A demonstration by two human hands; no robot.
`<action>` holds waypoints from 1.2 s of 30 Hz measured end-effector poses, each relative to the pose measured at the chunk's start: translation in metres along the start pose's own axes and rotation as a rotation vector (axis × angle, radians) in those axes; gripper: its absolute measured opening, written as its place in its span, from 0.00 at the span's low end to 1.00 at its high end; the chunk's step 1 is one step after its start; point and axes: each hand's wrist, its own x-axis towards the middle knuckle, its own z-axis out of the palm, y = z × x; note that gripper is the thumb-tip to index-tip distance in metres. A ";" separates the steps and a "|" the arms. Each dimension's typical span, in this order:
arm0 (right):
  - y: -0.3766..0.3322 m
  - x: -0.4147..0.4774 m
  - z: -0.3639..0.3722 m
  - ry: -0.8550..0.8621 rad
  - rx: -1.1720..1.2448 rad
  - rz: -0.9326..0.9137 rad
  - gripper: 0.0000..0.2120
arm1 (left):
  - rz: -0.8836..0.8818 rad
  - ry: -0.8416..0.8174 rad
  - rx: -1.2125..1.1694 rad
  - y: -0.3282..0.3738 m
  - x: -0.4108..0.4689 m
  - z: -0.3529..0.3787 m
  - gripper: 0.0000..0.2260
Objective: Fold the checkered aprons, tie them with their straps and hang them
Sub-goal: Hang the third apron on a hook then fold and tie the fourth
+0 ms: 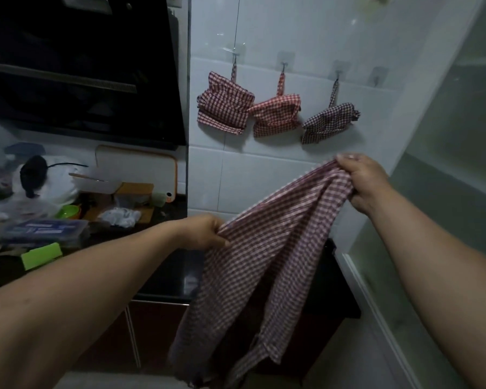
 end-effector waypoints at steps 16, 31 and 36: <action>0.066 -0.008 -0.028 0.251 -0.097 0.252 0.10 | -0.279 0.172 -0.245 -0.019 0.002 -0.015 0.26; 0.125 -0.089 0.102 -0.309 -0.325 0.153 0.10 | -0.317 0.123 -1.197 0.065 0.049 0.032 0.14; 0.134 -0.077 0.090 -0.049 -0.083 0.230 0.08 | -0.003 -0.079 -0.976 0.057 0.039 0.044 0.15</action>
